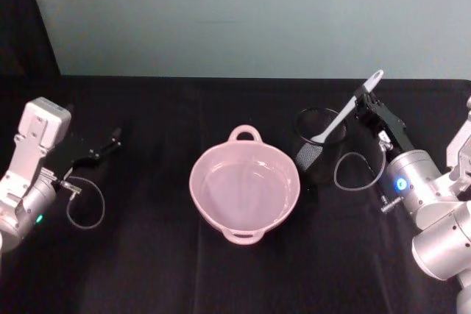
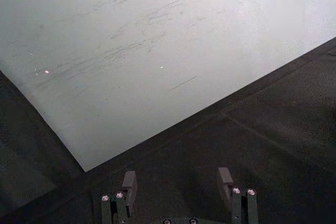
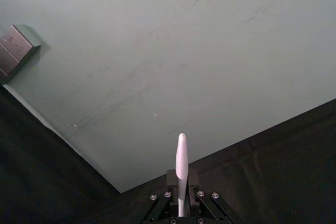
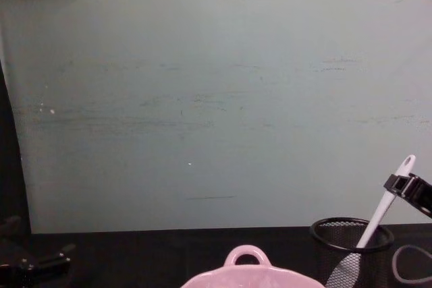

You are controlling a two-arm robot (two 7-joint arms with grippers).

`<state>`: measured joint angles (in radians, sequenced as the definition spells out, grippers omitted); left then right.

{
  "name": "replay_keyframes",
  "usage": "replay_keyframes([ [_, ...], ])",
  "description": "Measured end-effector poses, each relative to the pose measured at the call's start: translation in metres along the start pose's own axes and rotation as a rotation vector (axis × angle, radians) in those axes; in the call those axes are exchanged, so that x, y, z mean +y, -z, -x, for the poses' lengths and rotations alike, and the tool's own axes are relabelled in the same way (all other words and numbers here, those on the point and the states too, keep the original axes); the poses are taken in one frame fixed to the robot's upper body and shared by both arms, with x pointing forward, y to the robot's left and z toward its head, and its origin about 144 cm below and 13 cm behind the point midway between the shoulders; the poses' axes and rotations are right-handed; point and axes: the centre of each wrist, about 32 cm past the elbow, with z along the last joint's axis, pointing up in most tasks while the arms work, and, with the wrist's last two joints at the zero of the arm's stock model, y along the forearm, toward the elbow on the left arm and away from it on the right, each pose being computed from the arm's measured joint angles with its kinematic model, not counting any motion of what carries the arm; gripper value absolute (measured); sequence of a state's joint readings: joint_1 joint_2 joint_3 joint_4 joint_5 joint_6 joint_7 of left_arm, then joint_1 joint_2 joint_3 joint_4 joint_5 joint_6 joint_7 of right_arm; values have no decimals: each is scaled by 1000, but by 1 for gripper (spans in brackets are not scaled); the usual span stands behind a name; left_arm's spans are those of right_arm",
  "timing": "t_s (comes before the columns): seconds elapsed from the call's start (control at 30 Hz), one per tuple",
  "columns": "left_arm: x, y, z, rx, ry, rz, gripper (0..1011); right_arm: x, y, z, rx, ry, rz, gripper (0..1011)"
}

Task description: Use the one hand to pick up the spoon and stir the clear water in the bowl.

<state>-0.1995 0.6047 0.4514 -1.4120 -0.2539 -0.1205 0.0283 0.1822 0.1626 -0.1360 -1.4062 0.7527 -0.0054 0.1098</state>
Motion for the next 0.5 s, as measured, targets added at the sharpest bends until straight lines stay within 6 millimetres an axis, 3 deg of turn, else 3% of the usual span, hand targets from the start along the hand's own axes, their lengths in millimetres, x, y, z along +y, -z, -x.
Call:
replay_keyframes([
  [0.5,0,0,0,0,0,0,1011,-1,0,2,-27,2,6,109],
])
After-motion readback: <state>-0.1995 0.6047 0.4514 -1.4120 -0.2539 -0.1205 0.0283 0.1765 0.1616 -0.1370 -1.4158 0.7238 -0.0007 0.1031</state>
